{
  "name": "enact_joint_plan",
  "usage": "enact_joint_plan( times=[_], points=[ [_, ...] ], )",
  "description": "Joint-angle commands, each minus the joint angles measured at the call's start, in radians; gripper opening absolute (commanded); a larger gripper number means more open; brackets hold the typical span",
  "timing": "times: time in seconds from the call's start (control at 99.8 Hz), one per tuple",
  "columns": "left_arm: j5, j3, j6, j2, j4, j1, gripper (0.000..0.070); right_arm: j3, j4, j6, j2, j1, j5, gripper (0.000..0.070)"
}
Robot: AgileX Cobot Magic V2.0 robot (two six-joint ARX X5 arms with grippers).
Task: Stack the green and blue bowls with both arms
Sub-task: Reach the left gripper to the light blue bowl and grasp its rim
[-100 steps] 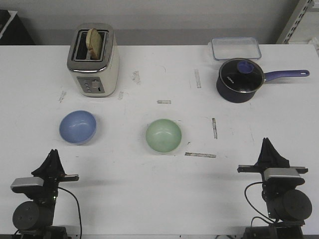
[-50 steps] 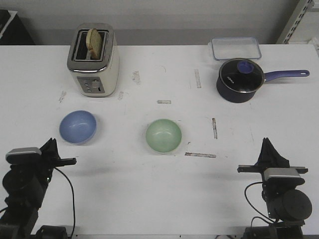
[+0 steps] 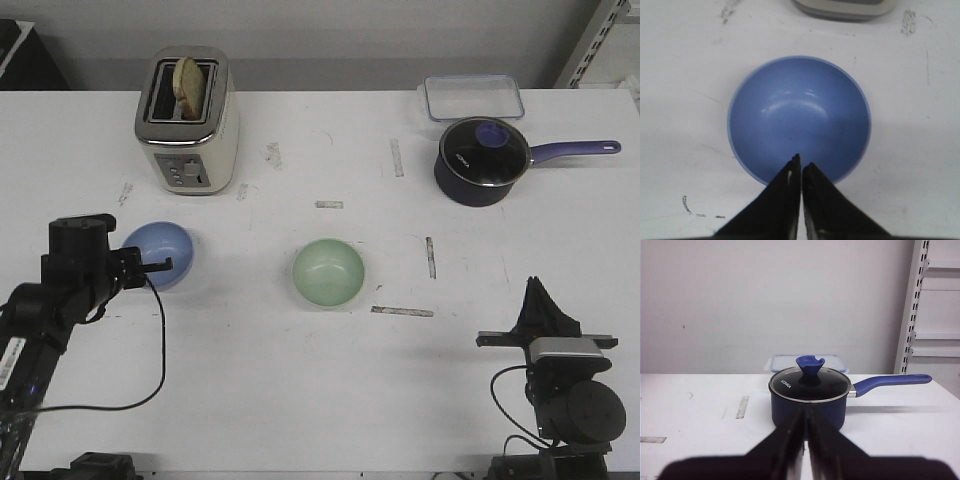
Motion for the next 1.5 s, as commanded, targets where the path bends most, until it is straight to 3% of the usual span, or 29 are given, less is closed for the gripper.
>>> enact_joint_plan(
  times=[0.0, 0.12, 0.261, 0.441, 0.641, 0.742, 0.932, 1.122, 1.493],
  points=[
    [0.015, 0.075, -0.011, 0.057, -0.062, 0.032, 0.0001, 0.002, 0.011, -0.007, -0.002, 0.001, -0.001, 0.0001],
    [0.034, 0.158, -0.011, 0.132, -0.146, 0.045, 0.0001, 0.002, 0.011, -0.007, -0.002, 0.001, 0.000, 0.0001],
    [0.058, 0.193, -0.011, 0.164, -0.139, 0.069, 0.0001, 0.002, 0.011, -0.007, -0.002, 0.001, -0.001, 0.0001],
    [0.075, 0.194, -0.069, 0.188, -0.149, 0.126, 0.0001, 0.002, 0.011, -0.007, -0.002, 0.001, 0.000, 0.0001],
    [0.079, 0.194, -0.064, 0.195, -0.143, 0.181, 0.0002, 0.002, 0.011, -0.007, -0.002, 0.001, 0.000, 0.0001],
    [0.139, 0.194, -0.032, 0.201, -0.143, 0.218, 0.0010, 0.002, 0.011, -0.007, -0.002, 0.001, 0.000, 0.0001],
    [0.243, 0.193, 0.002, 0.231, -0.135, 0.288, 0.0232, 0.002, 0.011, -0.007, -0.002, 0.001, 0.000, 0.0001],
    [0.256, 0.193, 0.026, 0.308, -0.115, 0.312, 0.0569, 0.002, 0.011, -0.007, -0.002, 0.001, 0.000, 0.0001],
    [0.256, 0.193, 0.023, 0.511, -0.089, 0.309, 0.0565, 0.002, 0.011, -0.007, -0.002, 0.001, 0.000, 0.0001]
  ],
)
